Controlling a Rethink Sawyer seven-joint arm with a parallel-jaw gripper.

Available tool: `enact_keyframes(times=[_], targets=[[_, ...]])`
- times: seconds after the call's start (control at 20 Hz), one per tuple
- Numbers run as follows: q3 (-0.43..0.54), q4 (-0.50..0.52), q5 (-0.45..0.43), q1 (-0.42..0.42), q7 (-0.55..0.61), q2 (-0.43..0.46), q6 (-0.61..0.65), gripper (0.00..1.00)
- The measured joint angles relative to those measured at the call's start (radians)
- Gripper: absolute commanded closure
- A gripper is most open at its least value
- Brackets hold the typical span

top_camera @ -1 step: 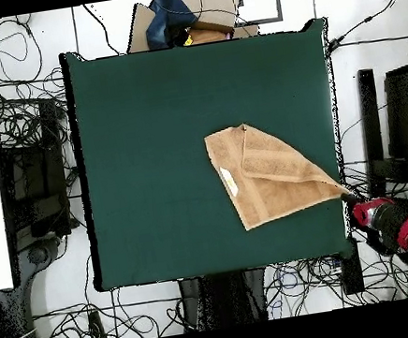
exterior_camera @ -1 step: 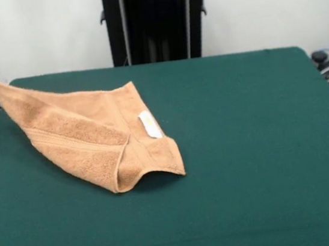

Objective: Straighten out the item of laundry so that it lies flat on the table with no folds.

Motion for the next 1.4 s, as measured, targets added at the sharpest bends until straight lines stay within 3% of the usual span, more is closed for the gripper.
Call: enact_keyframes(times=[0.05,0.1,0.25,0.35,0.45,0.55,0.65,0.7,0.85,1.0,1.15,1.3,1.4], targets=[[0.000,0.022,0.000,0.008,0.000,-0.034,-0.020,1.00],[0.000,0.073,0.001,0.037,0.000,-0.122,-0.061,1.00],[-0.003,0.126,0.010,0.086,0.000,-0.230,-0.093,1.00],[-0.012,0.177,0.041,0.161,0.004,-0.353,-0.107,1.00],[-0.015,0.194,0.057,0.193,0.007,-0.398,-0.108,1.00],[-0.028,0.239,0.110,0.294,0.025,-0.524,-0.108,1.00],[-0.038,0.252,0.128,0.329,0.032,-0.563,-0.108,1.00],[-0.065,0.276,0.159,0.401,0.046,-0.633,-0.108,1.00],[-0.111,0.296,0.178,0.495,0.079,-0.703,-0.108,1.00],[-0.198,0.309,0.180,0.655,0.169,-0.772,-0.108,1.00],[-0.274,0.309,0.180,0.810,0.304,-0.813,-0.108,1.00],[-0.314,0.310,0.181,0.899,0.404,-0.834,-0.108,1.00],[-0.352,0.308,0.190,0.995,0.530,-0.859,-0.100,1.00]])
